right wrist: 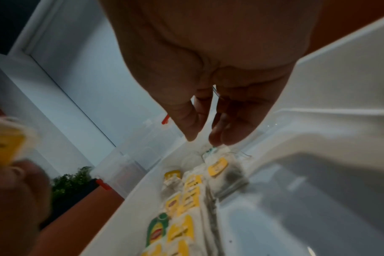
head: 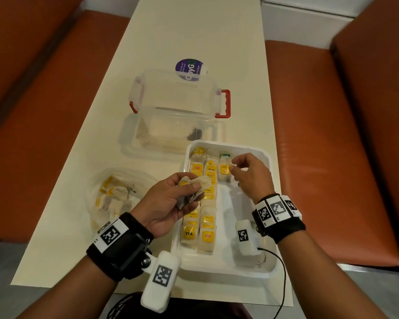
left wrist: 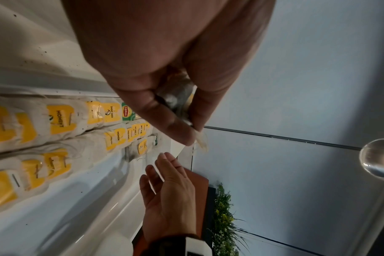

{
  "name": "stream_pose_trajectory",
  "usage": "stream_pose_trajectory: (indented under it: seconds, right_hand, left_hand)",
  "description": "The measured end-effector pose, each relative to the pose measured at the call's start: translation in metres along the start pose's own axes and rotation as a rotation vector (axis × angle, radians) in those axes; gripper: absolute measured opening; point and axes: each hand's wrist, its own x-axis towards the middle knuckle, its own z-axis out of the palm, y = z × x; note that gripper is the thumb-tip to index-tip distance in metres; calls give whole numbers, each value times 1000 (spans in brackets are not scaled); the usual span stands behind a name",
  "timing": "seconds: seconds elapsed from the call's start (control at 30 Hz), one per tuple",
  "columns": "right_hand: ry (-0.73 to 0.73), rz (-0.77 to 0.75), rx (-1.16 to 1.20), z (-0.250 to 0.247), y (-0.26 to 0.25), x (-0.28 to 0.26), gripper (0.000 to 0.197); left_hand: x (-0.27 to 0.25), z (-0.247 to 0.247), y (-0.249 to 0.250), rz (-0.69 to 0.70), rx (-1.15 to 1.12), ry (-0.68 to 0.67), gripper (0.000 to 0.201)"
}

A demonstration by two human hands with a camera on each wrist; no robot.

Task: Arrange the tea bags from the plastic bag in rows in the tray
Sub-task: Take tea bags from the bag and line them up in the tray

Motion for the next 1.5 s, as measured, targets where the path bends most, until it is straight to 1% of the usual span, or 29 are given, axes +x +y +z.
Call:
stream_pose_trajectory:
  seconds: [0.1, 0.23, 0.33, 0.47, 0.57, 0.67, 0.8, 0.9, 0.97, 1.07, 1.1, 1.2, 1.23, 1.27, 1.37, 1.43, 1.5]
  right_hand:
    - [-98, -80, 115, -8, -19, -24, 13]
    - [-288, -220, 181, -17, -38, -56, 24]
    - [-341, -254, 219, -21, -41, -66, 25]
    - [-317, -268, 238, -24, -44, -72, 13]
    - [-291, -253, 241, -25, -44, -74, 8]
    - [-289, -245, 225, -27, -44, -77, 6]
    - [-316, -246, 300, -28, -49, -83, 6]
    - [-319, -245, 334, -29, -53, -86, 6]
    - [-320, -239, 350, -29, -56, -87, 6]
    - [-325, -222, 371, -30, -59, -90, 6]
    - [-327, -219, 375, -31, -60, -92, 6]
    - [-336, -201, 406, -33, -61, -95, 5]
    - [-336, -194, 418, -34, -62, -96, 5]
    - [-333, -192, 424, -35, -63, -97, 4]
    - [-304, -204, 403, -37, -64, -95, 3]
    - [-281, -208, 397, -36, -64, -94, 6]
    - [-274, -202, 385, -35, -63, -95, 7]
  left_hand:
    - [0, 1, -1, -5, -4, -7, 22]
    - [-1, 2, -3, -24, -22, -9, 25]
    - [-1, 3, -5, -47, -36, -17, 23]
    - [-4, 7, -6, -79, -33, -38, 21]
    - [-6, 9, -7, -88, -17, -56, 25]
    - [-7, 7, -7, -99, 8, -63, 30]
    - [-7, 4, -9, -135, 41, -54, 23]
    - [-8, 2, -10, -156, 74, -42, 30]
    - [-9, 0, -12, -135, 133, -27, 34]
    - [-12, -2, -15, -70, 248, 1, 31]
    - [-13, -3, -15, -54, 270, 5, 33]
    - [-16, -5, -14, -2, 282, -19, 55]
    - [-17, -6, -14, 23, 292, -45, 58]
    - [-18, -7, -14, 51, 315, -83, 56]
    - [-22, -7, -17, 113, 454, -167, 35]
    - [-23, -5, -19, 128, 514, -163, 34]
    - [-24, -3, -21, 129, 512, -153, 36]
